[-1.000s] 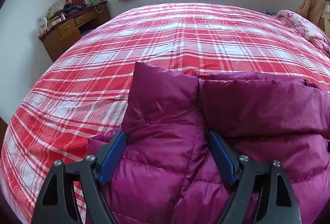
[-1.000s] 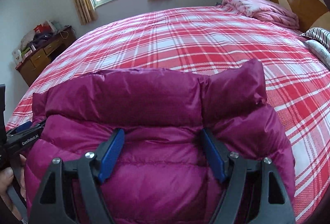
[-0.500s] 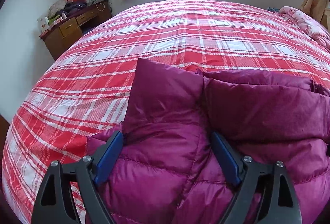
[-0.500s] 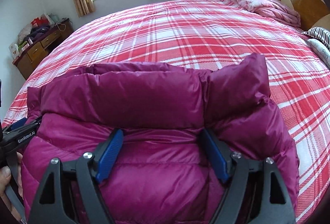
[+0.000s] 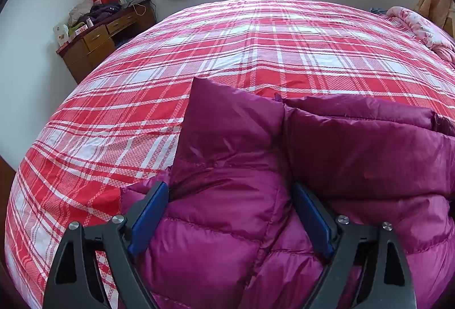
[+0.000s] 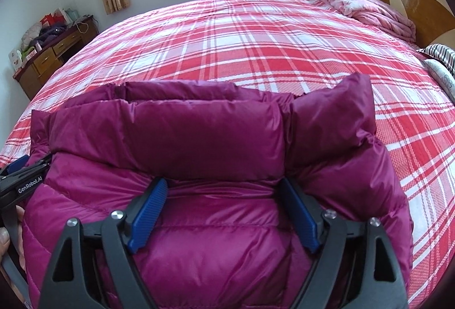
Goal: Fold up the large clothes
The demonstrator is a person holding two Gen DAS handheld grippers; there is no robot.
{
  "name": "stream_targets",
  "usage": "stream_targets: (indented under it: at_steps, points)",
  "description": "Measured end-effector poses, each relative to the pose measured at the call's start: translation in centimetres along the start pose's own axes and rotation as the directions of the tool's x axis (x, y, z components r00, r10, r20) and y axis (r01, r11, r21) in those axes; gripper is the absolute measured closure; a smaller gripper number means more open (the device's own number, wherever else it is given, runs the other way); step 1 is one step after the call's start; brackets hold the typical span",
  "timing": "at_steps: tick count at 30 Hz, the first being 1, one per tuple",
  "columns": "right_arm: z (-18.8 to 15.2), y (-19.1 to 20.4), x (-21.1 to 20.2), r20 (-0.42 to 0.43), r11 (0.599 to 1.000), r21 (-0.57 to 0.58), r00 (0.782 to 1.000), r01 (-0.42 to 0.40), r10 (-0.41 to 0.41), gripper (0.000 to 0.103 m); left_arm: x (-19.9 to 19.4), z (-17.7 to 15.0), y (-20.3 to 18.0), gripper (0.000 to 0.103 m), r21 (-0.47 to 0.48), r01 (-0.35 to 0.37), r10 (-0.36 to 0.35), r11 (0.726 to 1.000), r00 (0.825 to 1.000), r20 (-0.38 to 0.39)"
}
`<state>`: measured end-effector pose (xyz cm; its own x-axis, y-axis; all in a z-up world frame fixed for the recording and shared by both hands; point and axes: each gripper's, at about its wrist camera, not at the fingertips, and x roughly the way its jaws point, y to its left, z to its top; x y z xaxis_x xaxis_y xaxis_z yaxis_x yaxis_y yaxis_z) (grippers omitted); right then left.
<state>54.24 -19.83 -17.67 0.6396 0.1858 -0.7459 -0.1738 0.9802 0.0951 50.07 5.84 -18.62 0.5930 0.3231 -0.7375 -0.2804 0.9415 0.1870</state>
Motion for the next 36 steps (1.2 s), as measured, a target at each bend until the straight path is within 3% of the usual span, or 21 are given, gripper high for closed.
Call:
stream_targets:
  at_steps: [22,25,29,31,36]
  points:
    - [0.6,1.2,-0.4,-0.035,0.995,-0.058,0.995,0.086,-0.088,0.016,0.3,-0.1,0.0,0.011,0.008,-0.021,0.021,1.000,1.000,-0.003]
    - [0.0,1.3,-3.5,0.032,1.000,0.018,0.999,0.025,-0.026,0.016,0.3,-0.1,-0.1,0.010,0.003,-0.018,0.018,1.000,1.000,-0.003]
    - [-1.2,4.3,-6.2,0.105,0.999,-0.026,0.993,-0.048,0.051,0.016,0.4,-0.1,0.1,0.010,-0.003,-0.012,0.012,1.000,1.000,-0.003]
    - [-2.0,5.5,-5.4,0.062,0.997,-0.043,0.996,-0.065,0.068,0.016,0.4,-0.1,0.2,0.010,-0.013,0.006,-0.006,1.000,1.000,-0.012]
    - [-3.6,7.1,-2.9,0.035,0.991,-0.133,0.999,0.024,-0.020,0.012,-1.1,-0.5,3.2,0.010,-0.110,0.115,-0.120,0.987,0.992,-0.035]
